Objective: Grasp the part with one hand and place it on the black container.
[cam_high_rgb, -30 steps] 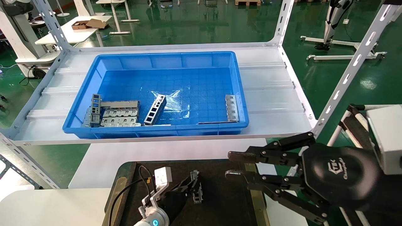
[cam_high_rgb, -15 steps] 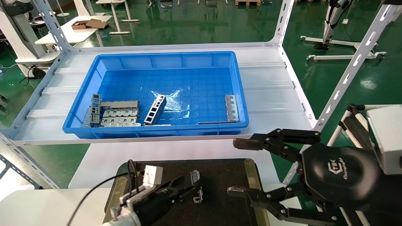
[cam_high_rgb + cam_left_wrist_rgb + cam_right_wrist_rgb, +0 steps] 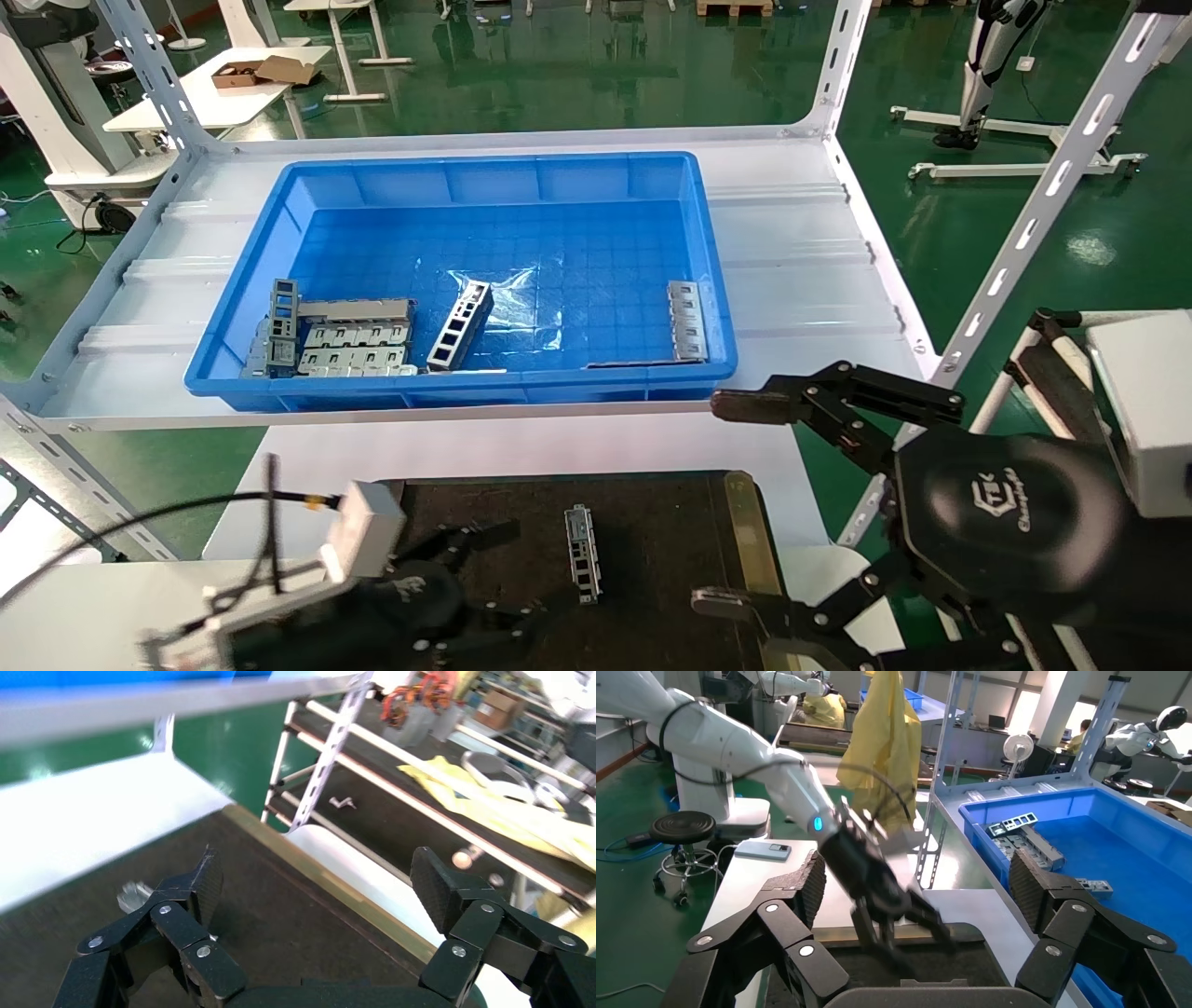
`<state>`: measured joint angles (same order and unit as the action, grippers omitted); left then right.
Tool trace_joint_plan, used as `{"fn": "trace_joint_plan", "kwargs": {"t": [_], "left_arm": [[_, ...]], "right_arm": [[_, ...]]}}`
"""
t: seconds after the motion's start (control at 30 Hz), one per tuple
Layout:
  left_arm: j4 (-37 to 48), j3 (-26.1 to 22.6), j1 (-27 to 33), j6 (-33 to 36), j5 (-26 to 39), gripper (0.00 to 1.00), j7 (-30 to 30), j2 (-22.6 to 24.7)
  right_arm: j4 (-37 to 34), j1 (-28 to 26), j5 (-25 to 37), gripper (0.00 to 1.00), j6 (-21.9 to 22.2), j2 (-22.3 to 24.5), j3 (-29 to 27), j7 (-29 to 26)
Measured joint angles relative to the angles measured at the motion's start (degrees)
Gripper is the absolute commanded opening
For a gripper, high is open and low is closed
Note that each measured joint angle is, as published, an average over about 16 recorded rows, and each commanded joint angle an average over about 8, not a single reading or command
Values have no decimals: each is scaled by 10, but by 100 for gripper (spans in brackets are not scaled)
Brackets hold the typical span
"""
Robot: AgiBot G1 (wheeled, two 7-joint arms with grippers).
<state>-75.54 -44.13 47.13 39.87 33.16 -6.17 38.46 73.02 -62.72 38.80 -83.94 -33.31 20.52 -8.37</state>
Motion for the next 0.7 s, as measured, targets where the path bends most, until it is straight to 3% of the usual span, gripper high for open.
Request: {"fn": "trace_joint_plan", "kwargs": {"t": [0.33,0.7], "left_arm": [[-13,53,-3,137,-34,100,70,-100],[-16,86,-2,234,-53,100,120,-181]], "right_arm": [[0,0,0,100,0,0,0,0],[0,0,0,100,0,0,0,0]]}}
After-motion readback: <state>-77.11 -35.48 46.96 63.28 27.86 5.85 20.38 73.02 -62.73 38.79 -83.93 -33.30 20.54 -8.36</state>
